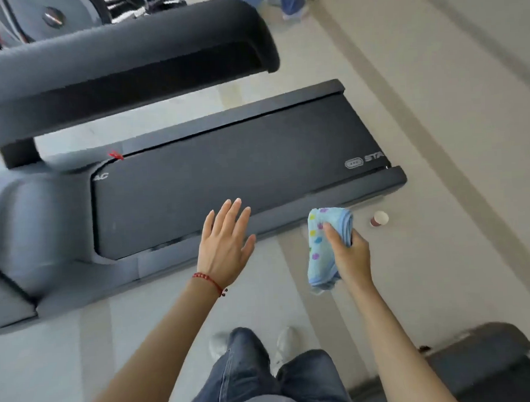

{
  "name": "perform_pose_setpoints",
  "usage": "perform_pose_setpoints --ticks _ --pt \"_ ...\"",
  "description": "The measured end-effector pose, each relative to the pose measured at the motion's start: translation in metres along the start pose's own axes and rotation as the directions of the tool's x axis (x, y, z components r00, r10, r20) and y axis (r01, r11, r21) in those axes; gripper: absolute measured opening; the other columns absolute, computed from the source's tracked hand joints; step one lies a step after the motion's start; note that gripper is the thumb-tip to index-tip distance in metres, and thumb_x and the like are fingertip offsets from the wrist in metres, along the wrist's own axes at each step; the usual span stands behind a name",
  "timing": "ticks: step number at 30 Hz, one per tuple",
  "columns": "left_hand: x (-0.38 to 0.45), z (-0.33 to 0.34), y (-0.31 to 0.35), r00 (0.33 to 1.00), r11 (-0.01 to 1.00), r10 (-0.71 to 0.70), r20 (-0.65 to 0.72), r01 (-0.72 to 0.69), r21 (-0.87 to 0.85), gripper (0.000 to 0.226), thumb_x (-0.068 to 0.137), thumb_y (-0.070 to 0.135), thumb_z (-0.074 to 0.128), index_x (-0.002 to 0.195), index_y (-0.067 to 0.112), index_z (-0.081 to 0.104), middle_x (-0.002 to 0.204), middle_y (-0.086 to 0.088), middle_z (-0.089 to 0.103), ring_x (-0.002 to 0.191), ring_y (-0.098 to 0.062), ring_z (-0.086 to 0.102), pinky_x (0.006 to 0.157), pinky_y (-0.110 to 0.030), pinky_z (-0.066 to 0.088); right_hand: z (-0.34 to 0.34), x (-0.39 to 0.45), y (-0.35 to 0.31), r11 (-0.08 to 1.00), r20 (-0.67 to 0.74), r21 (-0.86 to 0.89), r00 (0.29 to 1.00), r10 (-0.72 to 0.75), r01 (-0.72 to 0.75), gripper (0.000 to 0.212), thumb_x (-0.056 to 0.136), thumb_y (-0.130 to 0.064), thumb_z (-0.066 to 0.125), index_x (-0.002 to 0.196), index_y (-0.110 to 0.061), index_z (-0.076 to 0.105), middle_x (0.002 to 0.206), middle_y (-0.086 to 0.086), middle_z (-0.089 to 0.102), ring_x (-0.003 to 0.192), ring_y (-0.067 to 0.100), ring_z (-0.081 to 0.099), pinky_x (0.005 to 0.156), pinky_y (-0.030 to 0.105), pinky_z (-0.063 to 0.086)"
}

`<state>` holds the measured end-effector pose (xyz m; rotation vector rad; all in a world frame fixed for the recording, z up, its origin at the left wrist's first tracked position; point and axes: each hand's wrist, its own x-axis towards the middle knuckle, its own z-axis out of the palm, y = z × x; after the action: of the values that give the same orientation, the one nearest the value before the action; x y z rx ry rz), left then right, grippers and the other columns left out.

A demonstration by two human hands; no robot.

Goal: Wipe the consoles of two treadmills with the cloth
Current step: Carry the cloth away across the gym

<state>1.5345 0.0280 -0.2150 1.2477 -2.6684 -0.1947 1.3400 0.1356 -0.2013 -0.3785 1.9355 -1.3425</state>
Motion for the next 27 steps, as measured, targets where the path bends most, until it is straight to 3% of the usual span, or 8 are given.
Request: perform_pose_setpoints --ticks 7,11,15,21,27 --pt "0.068 0.034 0.102 0.946 0.950 0.311 0.086 -0.311 -0.021 0.051 0.088 0.035 0.038 0.127 0.005 0.053 0.135 -0.018 0.050 0.127 -0.032 0.036 0.102 -0.054 0.032 -0.104 0.015 0.028 0.988 -0.290 0.148 0.953 0.093 -0.051 0.007 0.083 -0.030 0.066 0.082 -0.023 0.066 0.085 0.001 0.069 0.086 0.022 0.066 0.078 0.037 0.053" --pt "0.106 0.049 0.164 0.847 0.856 0.517 0.125 -0.511 -0.079 0.053 0.089 0.036 0.035 0.127 0.004 0.054 0.134 -0.018 0.050 0.126 -0.036 0.042 0.101 -0.056 0.033 -0.151 0.014 0.043 0.962 -0.443 0.264 0.879 0.177 -0.061 0.015 0.084 -0.030 0.066 0.094 -0.018 0.066 0.094 0.002 0.069 0.091 0.019 0.066 0.082 0.036 0.054" --pt "0.145 0.064 0.221 0.741 0.753 0.658 0.136 -0.646 -0.126 0.054 0.088 0.036 0.034 0.124 0.003 0.057 0.132 -0.019 0.052 0.123 -0.038 0.046 0.100 -0.056 0.034 -0.188 0.019 0.049 0.937 -0.565 0.347 0.786 0.252 -0.051 0.008 0.085 -0.028 0.065 0.089 -0.021 0.064 0.088 -0.001 0.067 0.086 0.017 0.064 0.075 0.031 0.051" --pt "0.208 0.091 0.285 0.595 0.611 0.791 0.141 -0.765 -0.204 0.047 0.090 0.036 0.034 0.128 0.010 0.046 0.135 -0.015 0.050 0.128 -0.032 0.039 0.102 -0.052 0.036 -0.232 0.043 0.043 0.903 -0.683 0.428 0.642 0.348 -0.034 0.009 0.086 -0.029 0.063 0.078 -0.028 0.060 0.081 -0.005 0.064 0.077 0.013 0.061 0.077 0.035 0.052" --pt "0.261 0.110 0.340 0.489 0.515 0.857 0.166 -0.828 -0.222 0.052 0.090 0.037 0.033 0.126 0.005 0.055 0.133 -0.017 0.052 0.125 -0.035 0.045 0.100 -0.054 0.038 -0.270 0.074 0.035 0.872 -0.742 0.489 0.540 0.397 0.031 0.005 0.086 -0.027 0.064 0.084 -0.023 0.062 0.083 -0.001 0.065 0.078 0.014 0.062 0.074 0.032 0.053"
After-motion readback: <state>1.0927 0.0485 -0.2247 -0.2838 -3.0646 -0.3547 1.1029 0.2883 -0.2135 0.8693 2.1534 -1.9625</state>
